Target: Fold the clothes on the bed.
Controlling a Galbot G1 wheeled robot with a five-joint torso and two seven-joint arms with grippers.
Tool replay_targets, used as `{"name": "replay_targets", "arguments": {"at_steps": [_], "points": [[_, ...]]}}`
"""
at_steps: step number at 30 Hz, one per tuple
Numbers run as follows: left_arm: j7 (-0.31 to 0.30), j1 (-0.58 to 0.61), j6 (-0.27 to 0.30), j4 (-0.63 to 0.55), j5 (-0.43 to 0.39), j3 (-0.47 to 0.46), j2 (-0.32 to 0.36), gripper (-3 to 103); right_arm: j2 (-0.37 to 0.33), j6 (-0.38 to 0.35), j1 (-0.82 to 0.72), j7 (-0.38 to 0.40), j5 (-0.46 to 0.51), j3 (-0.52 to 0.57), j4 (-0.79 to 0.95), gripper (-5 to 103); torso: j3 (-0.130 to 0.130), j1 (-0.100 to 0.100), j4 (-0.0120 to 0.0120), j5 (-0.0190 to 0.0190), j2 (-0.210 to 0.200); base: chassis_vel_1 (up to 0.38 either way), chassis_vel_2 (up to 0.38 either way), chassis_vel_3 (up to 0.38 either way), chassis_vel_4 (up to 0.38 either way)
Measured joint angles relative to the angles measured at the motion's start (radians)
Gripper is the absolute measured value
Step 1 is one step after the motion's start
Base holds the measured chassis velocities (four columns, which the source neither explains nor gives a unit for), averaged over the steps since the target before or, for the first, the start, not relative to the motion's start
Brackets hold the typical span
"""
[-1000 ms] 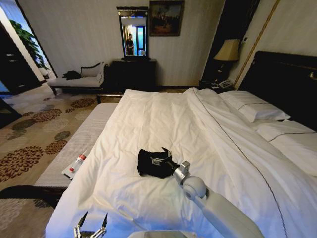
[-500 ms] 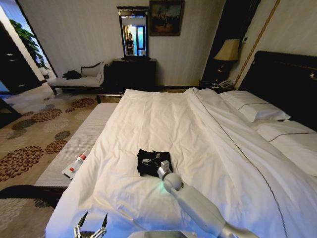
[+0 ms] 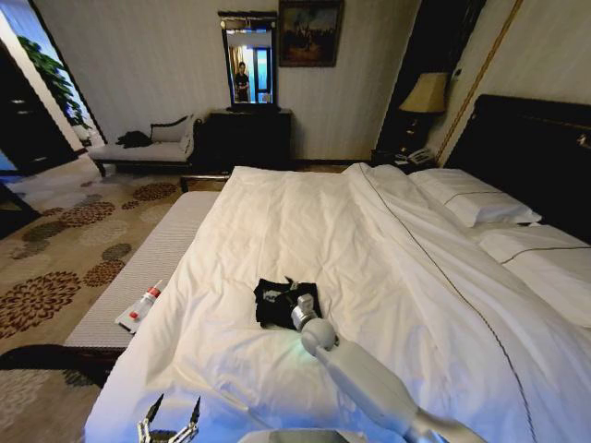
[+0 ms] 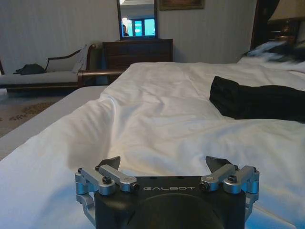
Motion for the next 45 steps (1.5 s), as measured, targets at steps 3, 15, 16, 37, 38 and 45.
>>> {"name": "replay_targets", "arguments": {"at_steps": [3, 15, 16, 37, 38, 45], "points": [[0.0, 0.0, 0.0, 0.0, 0.0, 0.0, 0.0, 100, -0.051, 0.023, -0.086, -0.005, -0.031, 0.113, 0.056, 100, 0.0, 0.0, -0.0005, -0.0001, 0.0, 0.0, 0.0, 0.0, 0.0], [0.0, 0.0, 0.0, 0.0, 0.0, 0.0, 0.0, 100, 0.033, 0.384, -0.704, -0.253, -0.3, 0.793, 0.146, 100, 0.0, 0.0, -0.0006, 0.0, 0.0, 0.0, 0.0, 0.0, 0.0], [0.0, 0.0, 0.0, 0.0, 0.0, 0.0, 0.0, 100, 0.033, 0.384, -0.704, -0.253, -0.3, 0.793, 0.146, 100, 0.0, 0.0, -0.0006, 0.0, 0.0, 0.0, 0.0, 0.0, 0.0], [0.0, 0.0, 0.0, 0.0, 0.0, 0.0, 0.0, 100, 0.213, 0.787, -1.09, -0.41, -0.404, 0.969, 0.185, 100, 0.0, 0.0, -0.0003, -0.0002, 0.0, 0.0, 0.0, 0.0, 0.0], [0.0, 0.0, 0.0, 0.0, 0.0, 0.0, 0.0, 100, 0.218, 0.799, -1.097, -0.421, -0.404, 0.97, 0.188, 100, 0.0, 0.0, -0.0003, -0.0002, 0.0, 0.0, 0.0, 0.0, 0.0], [0.0, 0.0, 0.0, 0.0, 0.0, 0.0, 0.0, 100, 0.219, 0.804, -1.098, -0.427, -0.404, 0.97, 0.19, 100, 0.0, 0.0, -0.0001, -0.0001, 0.0, 0.0, 0.0, 0.0, 0.0]]}}
